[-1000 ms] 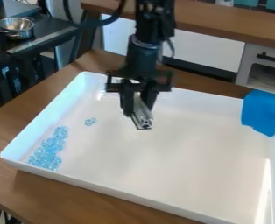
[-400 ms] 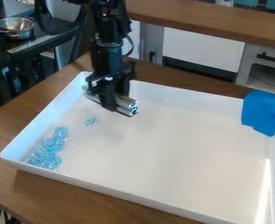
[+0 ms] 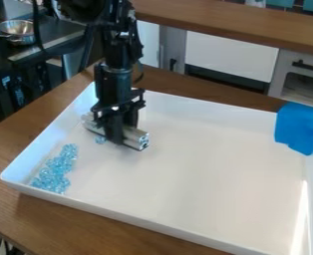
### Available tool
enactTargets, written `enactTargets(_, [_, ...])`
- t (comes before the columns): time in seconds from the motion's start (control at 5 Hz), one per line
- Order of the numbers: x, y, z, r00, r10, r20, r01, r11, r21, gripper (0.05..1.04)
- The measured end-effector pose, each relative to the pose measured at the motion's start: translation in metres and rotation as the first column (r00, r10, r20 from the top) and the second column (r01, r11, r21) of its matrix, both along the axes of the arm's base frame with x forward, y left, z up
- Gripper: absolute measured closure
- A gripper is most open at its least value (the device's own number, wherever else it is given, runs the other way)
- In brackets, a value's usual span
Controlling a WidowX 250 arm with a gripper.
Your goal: Sweep into pile
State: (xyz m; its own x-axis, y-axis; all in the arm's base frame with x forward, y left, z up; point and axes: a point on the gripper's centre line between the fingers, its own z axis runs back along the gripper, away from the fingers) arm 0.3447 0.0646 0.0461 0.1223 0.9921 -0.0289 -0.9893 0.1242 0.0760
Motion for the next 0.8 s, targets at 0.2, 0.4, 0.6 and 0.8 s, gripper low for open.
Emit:
enactTargets(0.2, [-0.007, 0.002, -0.008, 1.0, -0.023, -0.014, 0.023, 1.0, 0.015, 0.701])
enactTargets(0.4, [-0.018, -0.001, -0.01, 0.999, -0.047, -0.017, 0.047, 0.999, 0.011, 0.701])
enactTargets(0.6, [-0.031, -0.003, -0.009, 0.997, -0.067, -0.027, 0.067, 0.998, 0.009, 0.701])
enactTargets(0.8, [-0.044, -0.003, -0.008, 0.995, -0.092, -0.031, 0.091, 0.996, -0.01, 0.701])
